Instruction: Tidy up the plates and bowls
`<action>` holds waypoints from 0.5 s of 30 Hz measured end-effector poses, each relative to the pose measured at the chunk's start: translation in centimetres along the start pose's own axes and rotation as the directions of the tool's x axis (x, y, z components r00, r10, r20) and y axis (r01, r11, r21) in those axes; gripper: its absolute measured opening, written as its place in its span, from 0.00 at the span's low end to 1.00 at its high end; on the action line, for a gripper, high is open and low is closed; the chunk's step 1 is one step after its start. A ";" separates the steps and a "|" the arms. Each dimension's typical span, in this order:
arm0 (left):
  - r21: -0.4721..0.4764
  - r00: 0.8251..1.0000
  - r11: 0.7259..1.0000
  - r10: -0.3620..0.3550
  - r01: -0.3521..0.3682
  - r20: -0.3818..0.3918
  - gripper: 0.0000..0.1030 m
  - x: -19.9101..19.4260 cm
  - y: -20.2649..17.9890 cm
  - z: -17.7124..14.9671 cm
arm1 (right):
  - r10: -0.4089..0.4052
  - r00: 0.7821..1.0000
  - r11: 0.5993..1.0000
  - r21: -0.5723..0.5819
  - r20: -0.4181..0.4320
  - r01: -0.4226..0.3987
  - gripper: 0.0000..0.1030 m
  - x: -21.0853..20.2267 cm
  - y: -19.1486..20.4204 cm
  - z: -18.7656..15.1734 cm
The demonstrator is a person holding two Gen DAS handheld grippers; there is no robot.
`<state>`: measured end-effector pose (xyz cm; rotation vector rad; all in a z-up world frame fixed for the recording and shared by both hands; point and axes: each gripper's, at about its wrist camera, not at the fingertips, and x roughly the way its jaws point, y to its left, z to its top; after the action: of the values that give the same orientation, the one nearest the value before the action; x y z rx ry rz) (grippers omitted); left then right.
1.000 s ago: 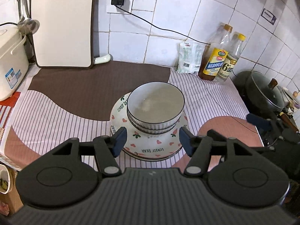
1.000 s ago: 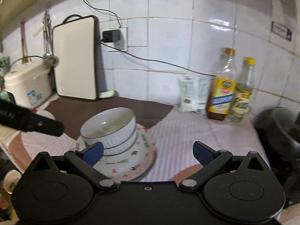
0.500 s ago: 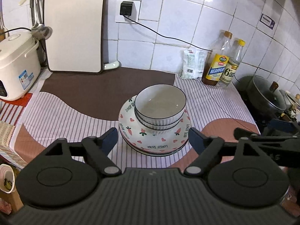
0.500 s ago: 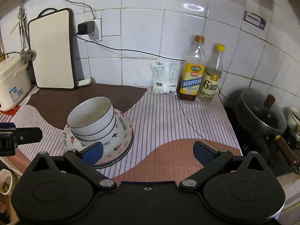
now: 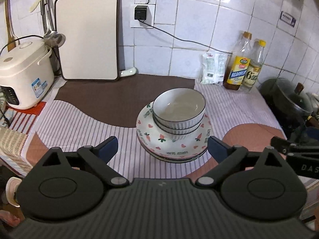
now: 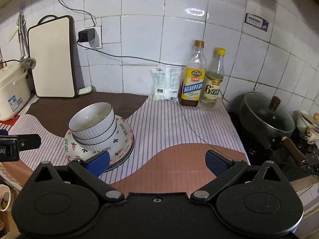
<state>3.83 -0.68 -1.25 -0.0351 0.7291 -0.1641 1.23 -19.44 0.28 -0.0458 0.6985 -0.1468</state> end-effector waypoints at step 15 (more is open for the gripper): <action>-0.031 0.996 0.999 0.031 -0.028 0.083 0.94 -2.3 0.1 -1.3 | -0.029 0.991 0.998 -0.046 0.128 0.035 1.00 -1.9 0.4 -1.5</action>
<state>1.28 -0.15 -0.73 -0.0590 0.6489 -0.1231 -1.18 -18.78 0.30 -0.1114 0.5739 -0.1566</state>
